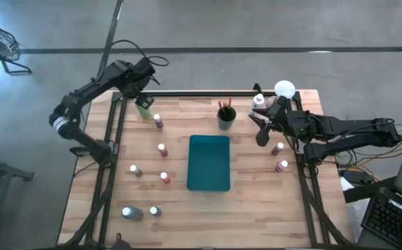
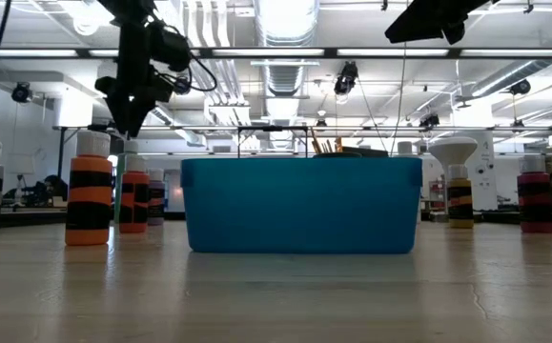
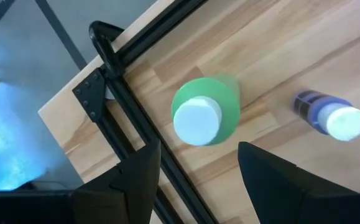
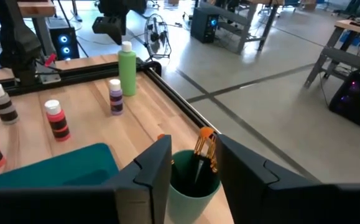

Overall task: Pick & Place Paint Supplies
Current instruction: Put the large green paint bottle into the blue bin

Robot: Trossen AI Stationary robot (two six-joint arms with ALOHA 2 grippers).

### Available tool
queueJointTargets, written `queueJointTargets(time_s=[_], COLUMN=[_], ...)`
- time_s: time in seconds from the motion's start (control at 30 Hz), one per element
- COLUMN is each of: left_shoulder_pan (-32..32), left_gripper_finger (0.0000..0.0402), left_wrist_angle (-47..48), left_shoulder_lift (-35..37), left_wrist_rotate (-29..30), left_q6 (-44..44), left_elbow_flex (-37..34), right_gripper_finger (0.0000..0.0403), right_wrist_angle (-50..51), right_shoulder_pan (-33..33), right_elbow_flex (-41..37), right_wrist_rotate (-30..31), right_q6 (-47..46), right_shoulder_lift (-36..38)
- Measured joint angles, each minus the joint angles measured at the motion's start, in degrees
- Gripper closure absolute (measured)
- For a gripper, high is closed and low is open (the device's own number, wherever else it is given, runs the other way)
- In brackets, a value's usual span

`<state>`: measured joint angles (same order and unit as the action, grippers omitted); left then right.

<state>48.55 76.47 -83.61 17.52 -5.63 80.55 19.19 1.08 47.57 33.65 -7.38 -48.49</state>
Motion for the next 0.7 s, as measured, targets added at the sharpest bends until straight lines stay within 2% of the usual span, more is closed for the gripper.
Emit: queueJointTargets(time_s=[0.23, 0.47, 0.7], left_shoulder_pan=[2.3, 5.0, 5.5], left_gripper_finger=[0.0181, 0.0181, 0.0181], left_wrist_angle=[-1.3, -2.9, -2.7], left_shoulder_lift=[-1.4, -2.2, -3.7], left_wrist_rotate=[-0.5, -6.9, -7.5], left_q6=[0.7, 1.0, 1.0], left_elbow_flex=[0.0, -0.2, -0.2], right_gripper_finger=[0.0265, 0.0259, 0.0277], right_wrist_angle=[0.4, 1.1, 2.1], right_shoulder_pan=[0.0, 0.0, 0.0], right_elbow_flex=[0.0, 0.0, -0.1], right_wrist_rotate=[0.0, 0.0, -0.1], right_q6=[-0.1, -0.2, -1.2], right_shoulder_lift=[0.0, 0.0, 0.0])
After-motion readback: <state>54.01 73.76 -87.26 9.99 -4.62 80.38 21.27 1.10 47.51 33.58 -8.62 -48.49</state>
